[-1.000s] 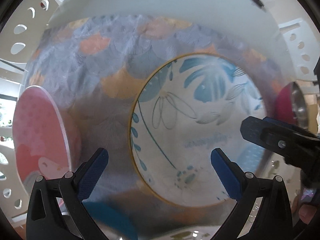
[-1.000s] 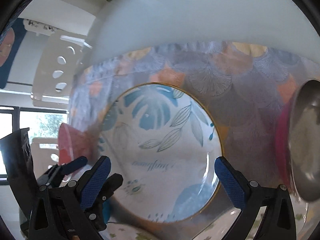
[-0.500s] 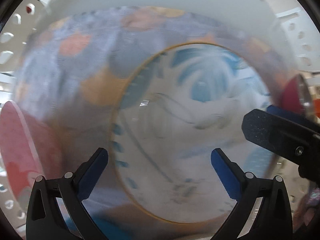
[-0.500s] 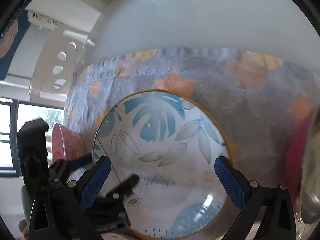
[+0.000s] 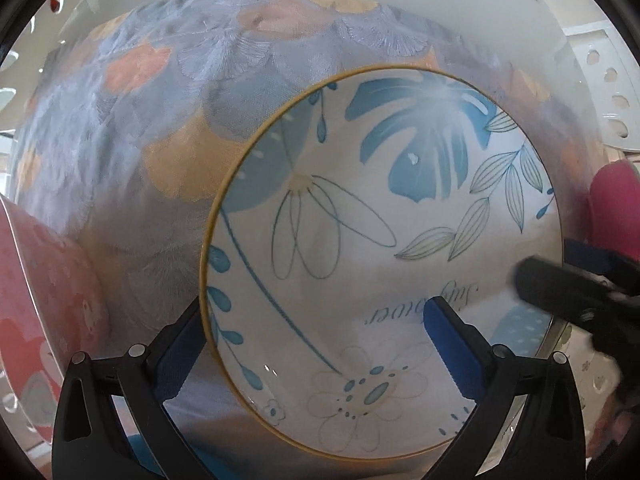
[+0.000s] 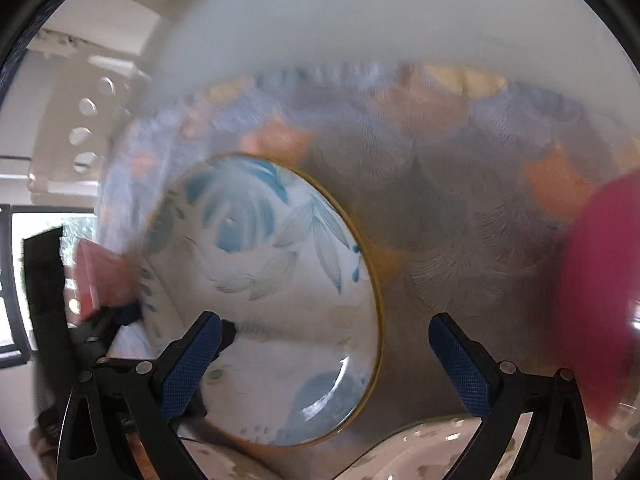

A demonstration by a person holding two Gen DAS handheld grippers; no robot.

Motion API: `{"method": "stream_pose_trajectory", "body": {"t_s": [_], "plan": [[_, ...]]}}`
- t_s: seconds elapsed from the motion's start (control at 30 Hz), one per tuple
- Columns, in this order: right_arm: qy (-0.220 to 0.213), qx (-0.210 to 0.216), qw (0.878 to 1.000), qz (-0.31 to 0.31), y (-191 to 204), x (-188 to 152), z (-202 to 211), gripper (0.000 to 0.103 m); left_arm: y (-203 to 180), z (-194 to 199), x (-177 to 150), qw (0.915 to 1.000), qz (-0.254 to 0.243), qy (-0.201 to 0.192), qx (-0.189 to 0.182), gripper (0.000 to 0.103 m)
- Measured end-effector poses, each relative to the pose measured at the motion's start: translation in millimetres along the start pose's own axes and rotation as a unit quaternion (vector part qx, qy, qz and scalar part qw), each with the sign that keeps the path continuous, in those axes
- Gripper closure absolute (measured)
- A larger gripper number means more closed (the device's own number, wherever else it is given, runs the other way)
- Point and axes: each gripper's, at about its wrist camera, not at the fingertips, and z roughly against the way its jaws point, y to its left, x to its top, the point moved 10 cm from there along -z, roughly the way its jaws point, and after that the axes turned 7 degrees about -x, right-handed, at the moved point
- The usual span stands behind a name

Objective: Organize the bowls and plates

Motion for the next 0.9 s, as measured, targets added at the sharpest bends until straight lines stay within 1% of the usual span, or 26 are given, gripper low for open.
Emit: {"method": "stream_pose_trajectory", "body": {"t_s": [0.03, 0.07, 0.1, 0.17, 0.23, 0.3, 0.4, 0.53, 0.63, 0.73, 0.8, 0.83, 0.9], "plan": [[0.009, 0.017, 1.0, -0.002, 2.7, -0.9, -8.6, 0.0, -7.6, -2.1, 0.4, 1.0, 0.005, 0.001, -0.001, 0.0], [0.01, 0.019, 1.0, -0.003, 4.1, -1.0, -12.2, 0.0, -8.5, -2.4, -0.3, 1.0, 0.004, 0.005, 0.0, 0.0], [0.0, 0.013, 1.0, 0.003, 6.5, 2.9, -10.3, 0.0, -9.6, -2.7, -0.6, 1.0, 0.004, 0.007, 0.0, 0.0], [0.001, -0.002, 1.0, 0.01, 9.4, 6.6, -13.7, 0.0, -7.8, 0.9, 4.1, 0.9999, 0.002, 0.011, 0.0, 0.0], [0.0, -0.035, 0.999, 0.028, 13.1, 10.9, -17.2, 0.0, -6.1, -1.2, 6.8, 0.9999, -0.001, 0.012, 0.0, 0.0], [0.002, -0.079, 0.996, 0.047, 17.8, 12.9, -23.2, 0.0, -6.2, -5.5, 4.5, 0.9999, -0.011, 0.007, 0.001, 0.0], [-0.011, -0.133, 0.99, 0.044, 21.7, 17.6, -29.5, 0.0, -6.9, -3.0, 0.4, 0.9998, -0.019, -0.002, 0.001, 0.0], [-0.062, -0.134, 0.989, 0.031, 24.8, 27.6, -29.0, 0.0, -7.6, -2.9, -0.5, 0.9997, -0.025, -0.001, -0.001, 0.0], [-0.065, -0.132, 0.988, 0.047, 28.4, 26.9, -31.8, 0.0, -8.9, -3.9, 2.7, 0.9996, -0.027, -0.007, -0.001, 0.0], [-0.072, -0.121, 0.988, 0.061, 28.8, 19.6, -31.6, 0.001, -9.3, -2.6, -1.5, 0.999, -0.043, -0.008, -0.002, 0.0], [-0.076, -0.121, 0.987, 0.069, 28.5, 16.8, -28.9, 0.009, -9.9, -0.1, -5.2, 0.9985, -0.053, -0.012, -0.004, 0.0], [-0.076, -0.119, 0.987, 0.075, 25.2, 13.9, -26.2, 0.011, -9.6, 1.4, -7.0, 0.9983, -0.055, -0.019, -0.006, 0.001], [-0.076, -0.113, 0.987, 0.091, 23.4, 9.7, -22.7, 0.021, -7.9, 7.4, -10.3, 0.9977, -0.057, -0.036, -0.005, 0.008]]}}
